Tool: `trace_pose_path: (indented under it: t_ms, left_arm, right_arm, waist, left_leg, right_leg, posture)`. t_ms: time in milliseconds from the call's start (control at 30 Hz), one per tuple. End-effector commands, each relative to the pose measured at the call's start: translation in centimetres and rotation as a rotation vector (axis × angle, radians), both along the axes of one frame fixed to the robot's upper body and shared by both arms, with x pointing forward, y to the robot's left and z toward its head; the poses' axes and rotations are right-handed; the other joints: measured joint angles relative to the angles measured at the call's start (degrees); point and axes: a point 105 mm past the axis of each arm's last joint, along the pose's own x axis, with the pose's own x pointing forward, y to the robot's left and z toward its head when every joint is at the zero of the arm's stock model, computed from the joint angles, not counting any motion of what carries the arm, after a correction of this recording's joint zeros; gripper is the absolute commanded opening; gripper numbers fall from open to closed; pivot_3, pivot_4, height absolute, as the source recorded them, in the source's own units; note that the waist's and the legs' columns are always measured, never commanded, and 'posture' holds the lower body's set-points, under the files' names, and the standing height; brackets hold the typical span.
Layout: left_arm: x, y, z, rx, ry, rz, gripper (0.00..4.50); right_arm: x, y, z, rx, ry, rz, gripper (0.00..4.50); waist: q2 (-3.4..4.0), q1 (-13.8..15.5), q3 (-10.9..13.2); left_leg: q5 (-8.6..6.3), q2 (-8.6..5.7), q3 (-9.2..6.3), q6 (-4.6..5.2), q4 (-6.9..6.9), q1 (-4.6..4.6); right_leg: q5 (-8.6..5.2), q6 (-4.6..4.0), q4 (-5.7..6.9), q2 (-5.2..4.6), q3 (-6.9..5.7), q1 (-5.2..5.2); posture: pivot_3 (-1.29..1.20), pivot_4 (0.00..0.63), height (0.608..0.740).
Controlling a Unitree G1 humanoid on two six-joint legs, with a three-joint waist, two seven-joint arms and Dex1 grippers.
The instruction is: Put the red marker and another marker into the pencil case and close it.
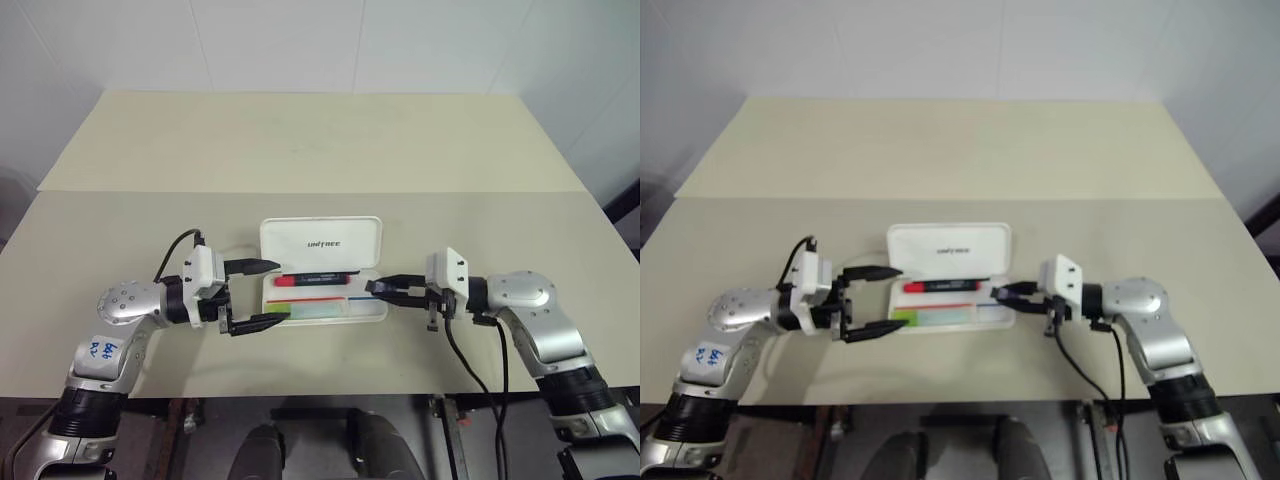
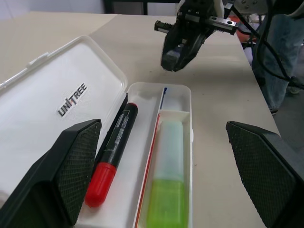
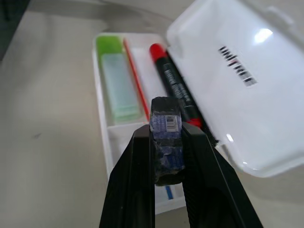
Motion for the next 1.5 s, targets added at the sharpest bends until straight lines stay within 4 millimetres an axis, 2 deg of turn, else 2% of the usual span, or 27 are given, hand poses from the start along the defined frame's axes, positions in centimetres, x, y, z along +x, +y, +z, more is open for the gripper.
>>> trace_pose_path:
  t_ms: [33, 333, 700, 1000, 1067, 1267, 1367, 1500]
  left_arm:
    - [-0.5, 0.4, 1.1, 0.005, -0.05, 0.02, 4.5]
    - [-0.7, 0.5, 1.2, 0.006, -0.058, 0.039, 4.5]
    - [-0.6, 0.6, 1.5, 0.013, -0.07, 0.049, 4.5]
    - [-0.5, 0.6, 1.7, 0.013, -0.077, 0.053, 4.5]
    - [-0.5, 0.6, 1.7, 0.01, -0.078, 0.055, 4.5]
    - [-0.3, 0.8, 1.7, 0.008, -0.076, 0.059, 4.5]
    - [0.1, 1.5, 2.1, 0.003, -0.085, 0.085, 4.5]
    - [0.2, 2.0, 2.2, 0.001, -0.087, 0.092, 4.5]
  right_arm:
    - [-0.2, 0.4, 0.1, -0.018, -0.014, 0.055, 0.39]
    - [0.2, 1.3, -1.2, -0.06, -0.021, 0.069, 0.39]
    - [0.8, 1.6, -1.3, -0.067, -0.014, 0.087, 0.39]
    - [1.3, 1.6, -0.8, -0.068, -0.05, 0.092, 3.59]
    - [1.4, 1.8, 0.1, -0.041, -0.073, 0.094, 4.36]
    - [0.8, 1.8, 2.9, 0.061, -0.085, 0.105, 4.44]
    - [0.2, 0.1, 4.9, 0.127, -0.101, 0.062, 4.44]
    - [0.1, -2.0, 5.5, 0.129, -0.106, -0.028, 4.44]
  waist:
    - [0.01, 0.0, 0.0]
    - [0.03, 0.0, 0.01]
    - [0.04, -0.01, 0.02]
    - [0.04, -0.01, 0.02]
    - [0.05, -0.02, 0.03]
    - [0.06, -0.02, 0.03]
    - [0.11, 0.03, 0.07]
    - [0.11, 0.41, 0.07]
  left_leg:
    - [0.0, 0.0, 0.0, 0.0, 0.0, 0.01]
    - [0.0, -0.01, 0.0, -0.01, 0.06, 0.03]
    - [0.0, -0.02, 0.01, -0.01, 0.02, 0.02]
    - [0.0, -0.01, 0.01, -0.01, 0.02, 0.03]
    - [0.0, -0.01, 0.01, -0.01, 0.02, 0.03]
    - [0.0, -0.01, 0.01, -0.01, 0.02, 0.04]
    - [0.0, -0.01, 0.01, -0.01, 0.02, 0.02]
    - [-0.01, -0.04, -0.03, -0.02, 0.01, -0.02]
  right_leg:
    - [0.0, 0.0, 0.0, 0.0, 0.0, 0.0]
    - [-0.01, -0.03, 0.05, -0.01, 0.0, 0.01]
    - [-0.01, -0.03, 0.04, -0.03, -0.01, -0.01]
    - [-0.01, -0.03, 0.06, -0.02, -0.01, -0.01]
    - [-0.01, -0.02, 0.06, -0.02, -0.01, -0.01]
    - [-0.01, -0.03, 0.07, -0.02, -0.01, -0.01]
    - [-0.01, -0.02, 0.06, -0.03, -0.01, -0.01]
    - [-0.01, -0.03, 0.0, -0.07, -0.06, 0.0]
  posture:
    - [0.0, 0.15, 0.74]
    - [0.0, 0.15, 0.74]
    - [0.0, 0.15, 0.74]
    - [0.0, 0.15, 0.74]
    - [0.0, 0.15, 0.74]
    - [0.0, 0.15, 0.74]
    - [0.0, 0.15, 0.74]
    - [0.0, 0.15, 0.74]
